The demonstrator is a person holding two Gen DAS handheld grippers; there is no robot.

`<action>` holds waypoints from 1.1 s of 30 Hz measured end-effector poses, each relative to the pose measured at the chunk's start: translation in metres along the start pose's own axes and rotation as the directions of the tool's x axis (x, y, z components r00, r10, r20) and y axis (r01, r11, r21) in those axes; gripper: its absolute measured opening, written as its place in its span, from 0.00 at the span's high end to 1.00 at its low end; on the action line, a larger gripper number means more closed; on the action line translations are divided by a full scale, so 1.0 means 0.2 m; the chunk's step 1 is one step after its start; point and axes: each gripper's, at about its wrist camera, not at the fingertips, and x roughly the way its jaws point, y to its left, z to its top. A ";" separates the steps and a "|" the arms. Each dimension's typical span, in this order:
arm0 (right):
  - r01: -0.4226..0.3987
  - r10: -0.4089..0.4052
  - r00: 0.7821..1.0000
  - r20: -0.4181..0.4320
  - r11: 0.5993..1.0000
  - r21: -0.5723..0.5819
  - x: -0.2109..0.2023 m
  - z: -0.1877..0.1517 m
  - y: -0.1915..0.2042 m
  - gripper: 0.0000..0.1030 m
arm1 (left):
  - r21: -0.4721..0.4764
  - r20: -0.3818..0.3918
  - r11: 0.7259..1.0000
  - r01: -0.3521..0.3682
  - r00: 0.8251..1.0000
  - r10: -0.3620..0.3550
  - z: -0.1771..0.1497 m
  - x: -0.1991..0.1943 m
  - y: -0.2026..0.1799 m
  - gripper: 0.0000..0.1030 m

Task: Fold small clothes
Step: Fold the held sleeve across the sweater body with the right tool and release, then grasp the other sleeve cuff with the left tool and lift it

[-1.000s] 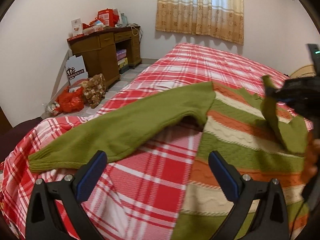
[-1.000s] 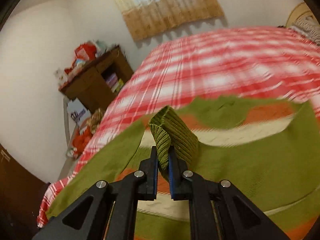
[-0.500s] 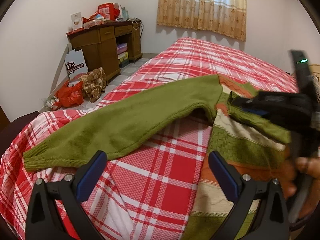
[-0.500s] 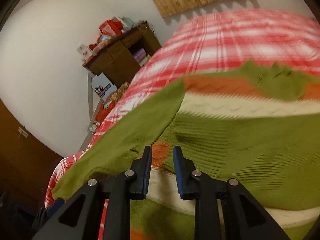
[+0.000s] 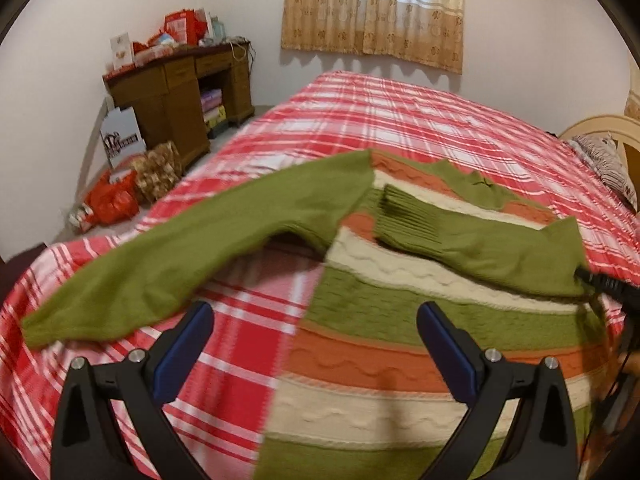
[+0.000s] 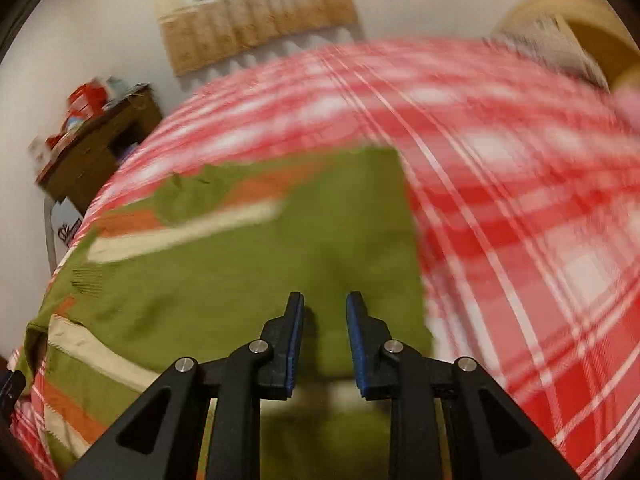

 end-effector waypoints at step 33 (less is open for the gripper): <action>0.041 -0.029 0.995 0.098 0.992 -0.122 -0.06 -0.13 0.14 0.58 | -0.595 -0.136 0.683 -0.423 0.891 0.432 -0.08 -0.19 0.89 0.00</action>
